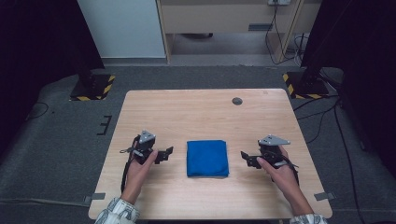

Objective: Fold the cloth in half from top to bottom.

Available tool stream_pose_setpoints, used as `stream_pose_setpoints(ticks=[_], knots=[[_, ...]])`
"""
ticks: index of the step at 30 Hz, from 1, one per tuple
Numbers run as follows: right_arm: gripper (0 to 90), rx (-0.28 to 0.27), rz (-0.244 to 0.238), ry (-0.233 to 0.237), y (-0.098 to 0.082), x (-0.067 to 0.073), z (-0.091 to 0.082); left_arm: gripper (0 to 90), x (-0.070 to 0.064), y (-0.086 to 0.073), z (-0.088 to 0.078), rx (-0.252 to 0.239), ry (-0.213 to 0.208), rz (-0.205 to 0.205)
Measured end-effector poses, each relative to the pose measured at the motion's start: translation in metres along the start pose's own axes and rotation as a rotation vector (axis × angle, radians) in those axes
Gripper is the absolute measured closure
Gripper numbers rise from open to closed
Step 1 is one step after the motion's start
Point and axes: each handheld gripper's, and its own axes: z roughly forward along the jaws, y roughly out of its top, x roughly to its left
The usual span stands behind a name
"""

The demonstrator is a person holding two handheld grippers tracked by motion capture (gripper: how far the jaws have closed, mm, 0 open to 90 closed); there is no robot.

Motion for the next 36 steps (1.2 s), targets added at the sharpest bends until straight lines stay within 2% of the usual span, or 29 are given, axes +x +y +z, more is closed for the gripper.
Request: stream_pose_setpoints(ticks=[6, 9, 10, 12, 13, 14, 15, 19, 21, 22, 23, 26, 28, 30, 32, 34, 36], knots=[[8.7, -0.006, 0.025, -0.03, 0.0, -0.009, -0.004, 8.0, 0.019, 0.004, -0.01, 0.003, 0.001, 0.011], [8.7, -0.011, 0.031, -0.037, 0.002, -0.013, -0.005, 8.1, 0.028, 0.01, -0.016, -0.004, -0.001, 0.003], [8.8, -0.028, 0.058, -0.052, 0.007, -0.02, -0.007, 8.2, 0.031, 0.012, -0.017, -0.008, -0.004, -0.004], [8.9, -0.044, 0.082, -0.065, 0.013, -0.028, -0.01, 8.1, 0.041, 0.022, -0.02, -0.016, -0.008, -0.024], [9.0, -0.048, 0.09, -0.078, 0.017, -0.032, -0.011, 8.2, 0.041, 0.022, -0.02, -0.016, -0.008, -0.024], [9.1, -0.053, 0.085, -0.088, 0.02, -0.037, -0.011, 8.2, 0.047, 0.028, -0.018, -0.011, -0.003, -0.031], [9.1, -0.053, 0.085, -0.088, 0.02, -0.037, -0.011, 8.1, 0.047, 0.028, -0.018, -0.011, -0.003, -0.031], [9.4, -0.065, 0.119, -0.116, 0.035, -0.056, -0.012, 8.2, 0.057, 0.035, -0.011, 0.033, 0.019, -0.012], [9.6, -0.063, 0.12, -0.129, 0.04, -0.062, -0.011, 8.2, 0.06, 0.038, -0.006, 0.049, 0.028, -0.005], [10.3, -0.052, 0.131, -0.137, 0.045, -0.069, -0.008, 8.1, 0.061, 0.039, -0.004, 0.058, 0.03, -0.004], [10.3, -0.052, 0.131, -0.137, 0.045, -0.069, -0.008, 8.1, 0.062, 0.041, -0.002, 0.068, 0.032, -0.002], [10.4, -0.03, 0.152, -0.149, 0.05, -0.082, 0.001, 8.1, 0.066, 0.045, 0.008, 0.091, 0.043, -0.001], [10.8, -0.019, 0.161, -0.151, 0.05, -0.084, 0.004, 8.1, 0.067, 0.045, 0.01, 0.096, 0.045, -0.004], [11.5, 0.014, 0.168, -0.16, 0.05, -0.092, 0.015, 8.2, 0.07, 0.044, 0.017, 0.12, 0.054, -0.004], [11.8, 0.019, 0.17, -0.162, 0.049, -0.094, 0.018, 8.1, 0.072, 0.043, 0.02, 0.134, 0.059, 0.001], [11.7, 0.052, 0.2, -0.165, 0.045, -0.1, 0.029, 8.1, 0.076, 0.041, 0.027, 0.158, 0.076, 0.007], [11.8, 0.067, 0.201, -0.166, 0.043, -0.102, 0.034, 8.0, 0.077, 0.039, 0.029, 0.165, 0.077, 0.002]])
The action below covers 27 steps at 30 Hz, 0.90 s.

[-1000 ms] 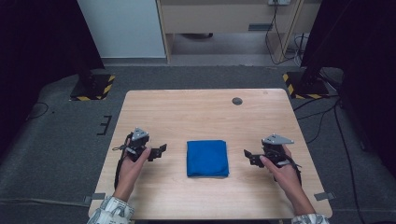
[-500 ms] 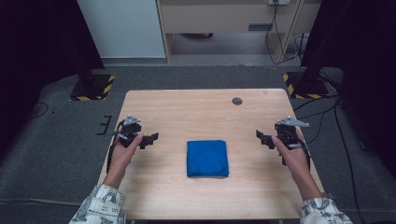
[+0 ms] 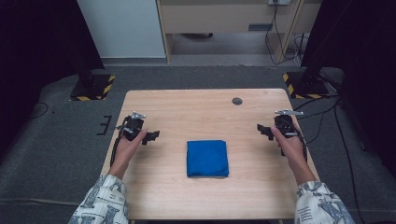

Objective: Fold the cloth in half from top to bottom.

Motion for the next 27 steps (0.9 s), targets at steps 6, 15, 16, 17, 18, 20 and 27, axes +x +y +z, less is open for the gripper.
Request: stream_pose_setpoints(ticks=[6, 15, 16, 17, 18, 20, 27], knots=[[12.5, 0.072, 0.012, -0.03, -0.008, -0.004, 0.022, 7.8, 0.005, -0.004, 0.014, 0.025, 0.015, -0.016], [10.2, 0.095, 0.037, -0.032, -0.014, -0.001, 0.033, 6.4, -0.001, -0.008, 0.029, 0.047, 0.019, -0.015], [10.0, 0.099, 0.033, -0.032, -0.014, 0.0, 0.033, 6.4, -0.002, -0.009, 0.031, 0.048, 0.017, -0.017], [9.8, 0.101, 0.033, -0.033, -0.015, 0.001, 0.034, 6.1, -0.002, -0.01, 0.032, 0.052, 0.019, -0.015], [8.8, 0.109, 0.028, -0.031, -0.015, 0.003, 0.035, 5.1, -0.003, -0.012, 0.034, 0.047, 0.024, -0.011], [8.5, 0.112, 0.024, -0.033, -0.016, 0.004, 0.037, 4.1, -0.004, -0.013, 0.035, 0.039, 0.025, -0.012], [6.2, 0.108, -0.018, -0.07, -0.02, 0.012, 0.041, 2.3, -0.01, -0.02, 0.038, 0.0, 0.058, 0.035]])
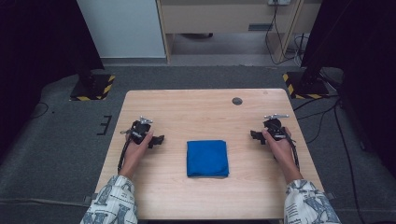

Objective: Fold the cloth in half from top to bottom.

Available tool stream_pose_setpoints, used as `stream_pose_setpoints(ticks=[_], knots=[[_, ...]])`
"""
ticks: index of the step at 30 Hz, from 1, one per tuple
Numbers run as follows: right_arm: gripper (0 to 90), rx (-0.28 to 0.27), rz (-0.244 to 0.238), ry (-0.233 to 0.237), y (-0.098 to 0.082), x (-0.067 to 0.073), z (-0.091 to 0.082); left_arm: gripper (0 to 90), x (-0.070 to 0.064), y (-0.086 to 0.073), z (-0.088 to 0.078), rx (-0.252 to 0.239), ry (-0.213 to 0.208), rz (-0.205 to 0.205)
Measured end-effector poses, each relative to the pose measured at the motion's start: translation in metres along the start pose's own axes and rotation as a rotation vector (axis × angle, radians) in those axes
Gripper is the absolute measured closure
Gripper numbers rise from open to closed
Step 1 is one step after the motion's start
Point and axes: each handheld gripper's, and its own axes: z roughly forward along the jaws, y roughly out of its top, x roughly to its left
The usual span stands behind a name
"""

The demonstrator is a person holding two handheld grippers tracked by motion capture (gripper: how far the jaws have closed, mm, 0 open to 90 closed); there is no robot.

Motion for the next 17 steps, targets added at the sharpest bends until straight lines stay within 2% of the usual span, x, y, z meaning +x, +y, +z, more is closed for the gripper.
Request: stream_pose_setpoints(ticks=[2, 3, 7, 17], knots=[[6.1, -0.035, -0.03, -0.038, -0.005, 0.005, 0.002, 0.9, -0.002, -0.002, -0.001, -0.009, 0.0, 0.004], [5.8, -0.03, -0.046, -0.047, -0.006, 0.006, 0.002, 0.9, -0.003, -0.003, -0.001, -0.009, -0.001, 0.004], [5.8, -0.03, -0.044, -0.052, -0.008, 0.007, 0.0, 0.8, -0.006, -0.006, -0.005, -0.009, -0.006, 0.01], [5.8, -0.029, -0.066, -0.026, -0.023, 0.012, -0.014, 0.6, -0.012, -0.013, -0.011, -0.009, -0.012, 0.017]])
